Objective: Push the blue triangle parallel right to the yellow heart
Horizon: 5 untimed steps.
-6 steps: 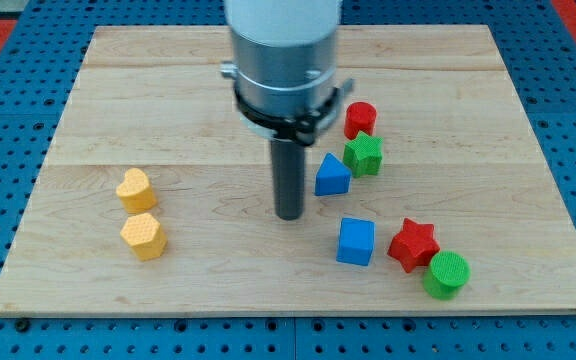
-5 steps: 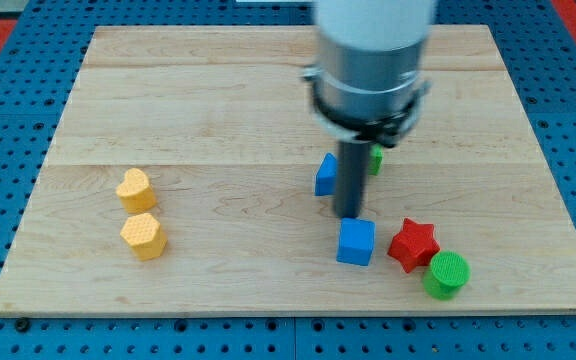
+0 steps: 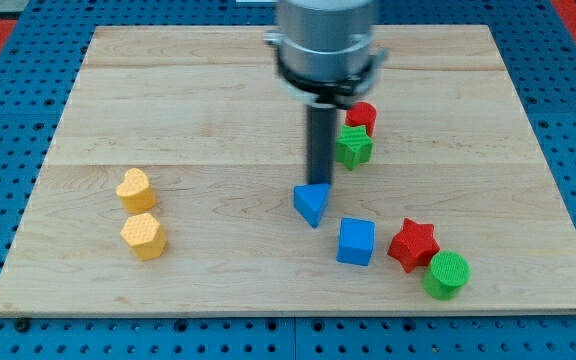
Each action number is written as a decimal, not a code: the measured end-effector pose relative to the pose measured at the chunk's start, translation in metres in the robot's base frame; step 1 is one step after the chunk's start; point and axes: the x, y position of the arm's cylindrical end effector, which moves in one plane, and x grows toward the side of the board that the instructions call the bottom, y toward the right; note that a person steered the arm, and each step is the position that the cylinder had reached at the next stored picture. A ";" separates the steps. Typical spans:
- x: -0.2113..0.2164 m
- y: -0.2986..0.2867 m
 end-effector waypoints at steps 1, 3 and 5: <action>0.007 0.073; 0.032 -0.039; 0.010 -0.099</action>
